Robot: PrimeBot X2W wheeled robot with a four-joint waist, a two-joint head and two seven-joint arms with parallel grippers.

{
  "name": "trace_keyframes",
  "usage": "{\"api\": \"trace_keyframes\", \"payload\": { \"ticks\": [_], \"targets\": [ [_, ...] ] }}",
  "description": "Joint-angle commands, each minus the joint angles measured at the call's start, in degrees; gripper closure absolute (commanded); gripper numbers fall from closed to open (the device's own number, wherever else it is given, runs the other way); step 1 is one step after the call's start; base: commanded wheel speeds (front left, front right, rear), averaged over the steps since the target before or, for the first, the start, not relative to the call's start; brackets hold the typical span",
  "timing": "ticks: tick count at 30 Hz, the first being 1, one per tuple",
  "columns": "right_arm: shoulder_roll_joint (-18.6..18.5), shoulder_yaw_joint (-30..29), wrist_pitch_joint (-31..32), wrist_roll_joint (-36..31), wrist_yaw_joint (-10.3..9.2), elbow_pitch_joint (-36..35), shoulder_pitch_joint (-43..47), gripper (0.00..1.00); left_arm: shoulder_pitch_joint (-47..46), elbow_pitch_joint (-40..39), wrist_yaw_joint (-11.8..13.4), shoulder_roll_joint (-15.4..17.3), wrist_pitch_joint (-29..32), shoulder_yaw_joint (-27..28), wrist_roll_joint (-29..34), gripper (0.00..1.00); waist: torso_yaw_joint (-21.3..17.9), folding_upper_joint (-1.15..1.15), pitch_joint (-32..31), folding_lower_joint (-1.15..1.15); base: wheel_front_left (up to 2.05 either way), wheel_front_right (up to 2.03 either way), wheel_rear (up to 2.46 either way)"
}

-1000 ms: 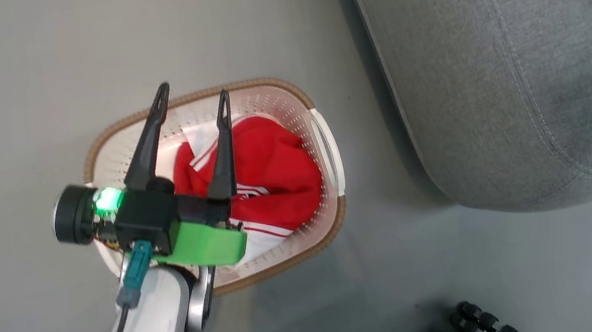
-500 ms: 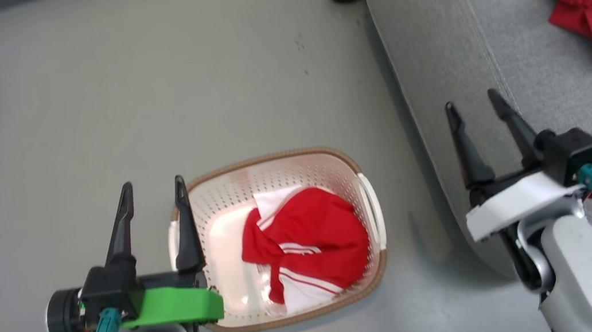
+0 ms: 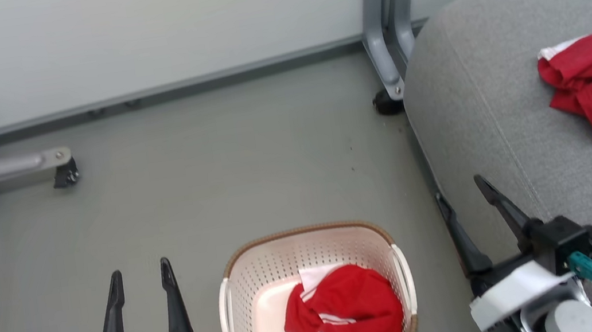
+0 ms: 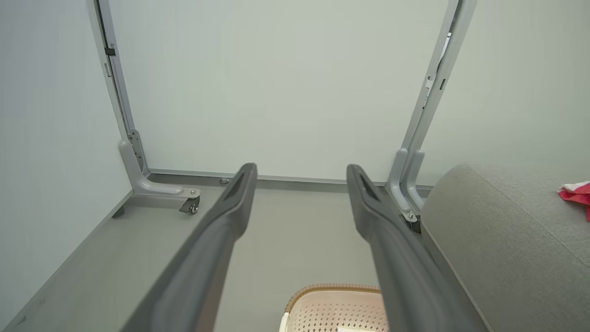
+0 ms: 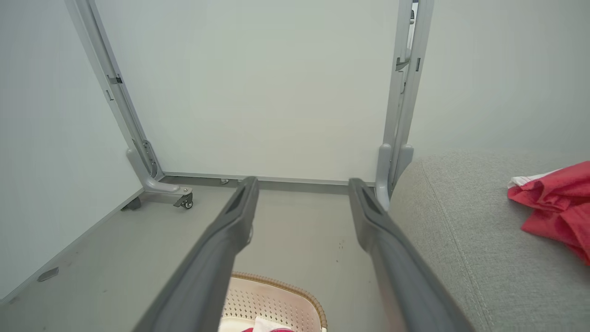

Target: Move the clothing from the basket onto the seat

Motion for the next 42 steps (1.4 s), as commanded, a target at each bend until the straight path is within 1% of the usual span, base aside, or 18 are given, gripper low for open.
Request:
{"api": "trace_keyframes", "payload": {
  "ticks": [1,4,5,7,12,28,34,39,42],
  "targets": [
    [0.32,-0.59,-0.17,0.14,-0.02,-0.55,2.27,0.00,1.82,-0.42,-0.55,0.01,0.04,0.02,0.64,0.00,1.32,0.00,-5.10,0.01,0.00,0.00,0.00],
    [0.62,-0.58,-0.17,-0.35,-0.02,-1.43,4.69,0.00,3.51,-1.25,-1.16,0.03,0.03,0.27,2.03,0.00,1.15,0.00,-6.18,0.01,0.00,0.00,0.00],
    [0.65,-0.80,-0.17,-0.61,-0.02,-1.68,5.67,0.00,4.00,-1.64,-1.75,0.02,0.03,0.04,2.71,0.00,1.14,0.00,-6.44,0.01,0.00,0.00,0.00],
    [0.85,-1.13,-0.17,-1.15,-0.02,-2.09,6.93,0.00,4.67,-2.05,-2.28,0.03,0.03,-0.13,2.72,0.00,1.22,0.00,-6.77,0.01,0.00,0.00,0.00],
    [1.19,-0.52,-0.17,-2.47,-0.02,-2.24,8.28,0.00,5.28,-2.29,-3.31,0.04,0.03,0.00,3.74,0.00,1.23,0.00,-7.11,0.01,0.00,0.00,0.00],
    [1.92,-0.60,-0.17,-2.53,-0.02,-2.31,8.58,0.00,5.64,-1.85,-2.85,0.03,0.03,-0.35,4.74,0.00,1.22,0.00,-6.99,0.01,0.00,0.00,0.00],
    [2.00,-0.48,-0.17,-2.48,-0.02,-2.36,8.66,0.00,5.97,-1.93,-3.06,0.03,0.03,-0.38,5.14,0.00,1.08,0.00,-6.79,0.01,0.00,0.00,0.00],
    [2.05,-0.23,-0.17,-2.67,-0.02,-2.62,8.14,0.00,5.69,-2.17,-3.03,0.03,0.03,-0.44,5.60,0.00,0.77,0.00,-5.86,0.01,0.00,0.00,0.00],
    [2.25,-1.56,-0.17,-1.20,-0.02,-2.64,7.66,0.00,5.33,-1.78,-3.25,0.03,0.03,-0.55,5.49,0.00,0.67,0.00,-4.72,0.01,0.00,0.00,0.00]
  ]
}}
